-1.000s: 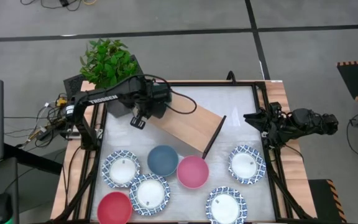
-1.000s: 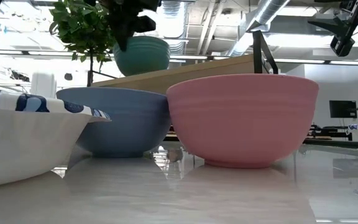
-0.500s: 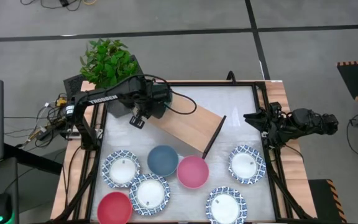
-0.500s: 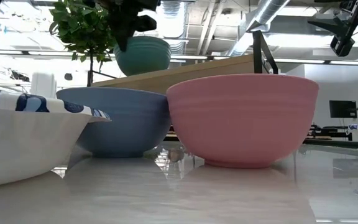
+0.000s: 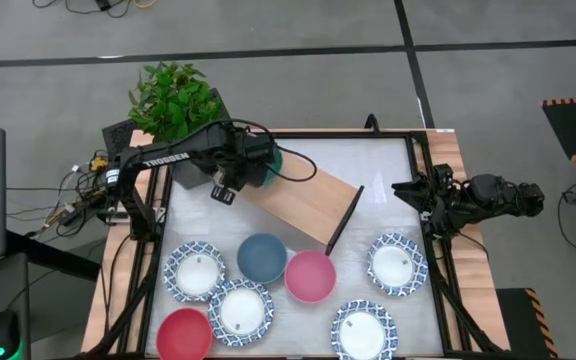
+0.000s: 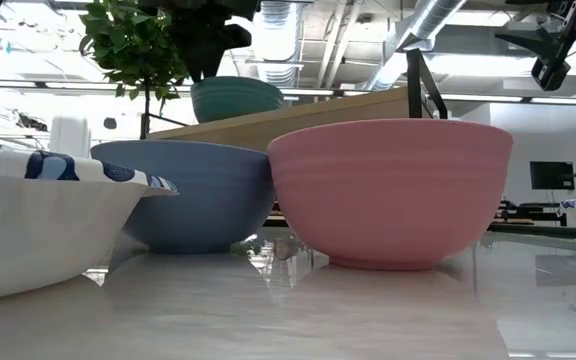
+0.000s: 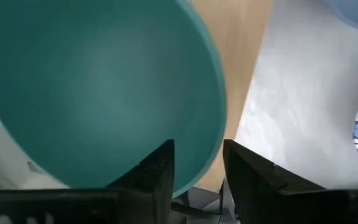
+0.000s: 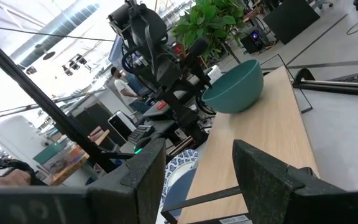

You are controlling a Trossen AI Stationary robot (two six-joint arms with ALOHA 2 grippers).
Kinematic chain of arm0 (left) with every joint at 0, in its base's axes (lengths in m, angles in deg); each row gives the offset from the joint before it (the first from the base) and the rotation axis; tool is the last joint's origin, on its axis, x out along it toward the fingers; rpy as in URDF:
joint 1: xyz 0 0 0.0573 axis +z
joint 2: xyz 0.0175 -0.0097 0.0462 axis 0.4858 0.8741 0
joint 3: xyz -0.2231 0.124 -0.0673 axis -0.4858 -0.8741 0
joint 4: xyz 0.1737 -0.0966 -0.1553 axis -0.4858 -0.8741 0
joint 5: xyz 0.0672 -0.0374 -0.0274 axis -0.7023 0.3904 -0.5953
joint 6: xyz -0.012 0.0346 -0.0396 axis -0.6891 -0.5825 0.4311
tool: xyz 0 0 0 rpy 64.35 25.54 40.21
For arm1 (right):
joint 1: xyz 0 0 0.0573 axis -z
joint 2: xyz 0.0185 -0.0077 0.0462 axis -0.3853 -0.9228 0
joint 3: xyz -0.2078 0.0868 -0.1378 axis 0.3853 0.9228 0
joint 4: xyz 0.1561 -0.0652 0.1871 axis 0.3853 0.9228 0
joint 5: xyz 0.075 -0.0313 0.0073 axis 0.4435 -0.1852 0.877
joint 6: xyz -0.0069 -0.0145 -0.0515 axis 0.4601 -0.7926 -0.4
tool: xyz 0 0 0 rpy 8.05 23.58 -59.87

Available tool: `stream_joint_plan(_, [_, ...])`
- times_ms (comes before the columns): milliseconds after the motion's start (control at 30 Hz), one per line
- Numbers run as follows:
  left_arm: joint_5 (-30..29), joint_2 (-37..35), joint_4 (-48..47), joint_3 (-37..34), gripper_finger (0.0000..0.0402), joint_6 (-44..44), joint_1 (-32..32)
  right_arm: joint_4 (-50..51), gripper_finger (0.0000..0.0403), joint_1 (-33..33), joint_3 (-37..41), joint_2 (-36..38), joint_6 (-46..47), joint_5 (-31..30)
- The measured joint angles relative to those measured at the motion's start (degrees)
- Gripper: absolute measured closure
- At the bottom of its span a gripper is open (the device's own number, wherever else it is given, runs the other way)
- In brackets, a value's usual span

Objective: Place and stack bowls onto a shelf
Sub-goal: Stack the blue bowl on top of the green bowl on the shelf

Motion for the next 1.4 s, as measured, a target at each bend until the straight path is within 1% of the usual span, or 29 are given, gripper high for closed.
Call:
stream_joint_plan(100, [-0.8,0.0,-0.9,1.3,0.0270,2.1,0.0,0.0,0.0191,0.0,0.0,0.0,-0.1,0.0])
stream_joint_plan(167, [0.3,0.0,-0.9,2.7,0.0269,4.6,-0.2,0.0,0.0191,0.0,0.0,0.0,-0.2,0.0])
stream_joint_plan(233, [4.3,-0.1,-0.8,4.5,0.0269,7.2,-0.7,0.0,0.0191,0.0,0.0,0.0,-0.2,0.0])
stream_joint_plan(333, [14.4,-0.5,-0.8,7.5,0.0271,10.9,-2.8,0.0,0.0191,0.0,0.0,0.0,-0.2,0.0])
stream_joint_plan(400, [20.0,-1.1,-0.8,8.2,0.0271,11.8,-5.5,0.0,0.0191,0.0,0.0,0.0,-0.2,0.0])
stream_joint_plan(433, [22.0,-1.4,-0.9,8.2,0.0271,11.8,-7.2,0.0,0.0191,0.0,0.0,0.0,-0.2,0.0])
stream_joint_plan(500, [23.1,-1.5,-0.9,8.1,0.0271,11.9,-11.4,0.0,0.0191,0.0,0.0,0.0,-0.2,0.0])
stream_joint_plan(633, [20.9,-1.4,-0.8,5.7,0.0272,13.1,-19.6,0.0,0.0191,0.0,0.0,0.0,-0.6,0.0])
stream_joint_plan(767, [18.5,-1.4,-0.5,0.1,0.0272,15.5,-25.3,0.5,0.0191,0.0,0.0,0.0,-0.6,0.0])
stream_joint_plan(833, [18.1,-1.3,0.1,-3.2,0.0272,17.1,-26.6,1.8,0.0191,0.0,0.0,0.0,-0.6,0.0])
stream_joint_plan(967, [17.8,-1.3,3.2,-10.4,0.0272,18.9,-27.1,3.3,0.0191,0.0,0.0,0.0,0.3,0.0])
stream_joint_plan(1100, [17.8,-1.3,11.9,-18.3,0.0272,19.8,-28.4,3.5,0.0191,0.0,0.0,0.0,1.3,0.1])
stream_joint_plan(1200, [17.6,-1.3,18.8,-23.0,0.0272,19.9,-29.9,3.6,0.0191,0.0,0.0,0.0,1.4,0.2])
stream_joint_plan(1267, [15.8,-1.3,22.5,-25.0,0.0272,20.4,-30.8,3.6,0.0191,0.0,0.0,0.0,1.4,0.2])
stream_joint_plan(1400, [11.3,-1.3,28.5,-26.7,0.0272,21.3,-32.1,3.6,0.0191,0.0,0.0,0.0,1.4,0.2])
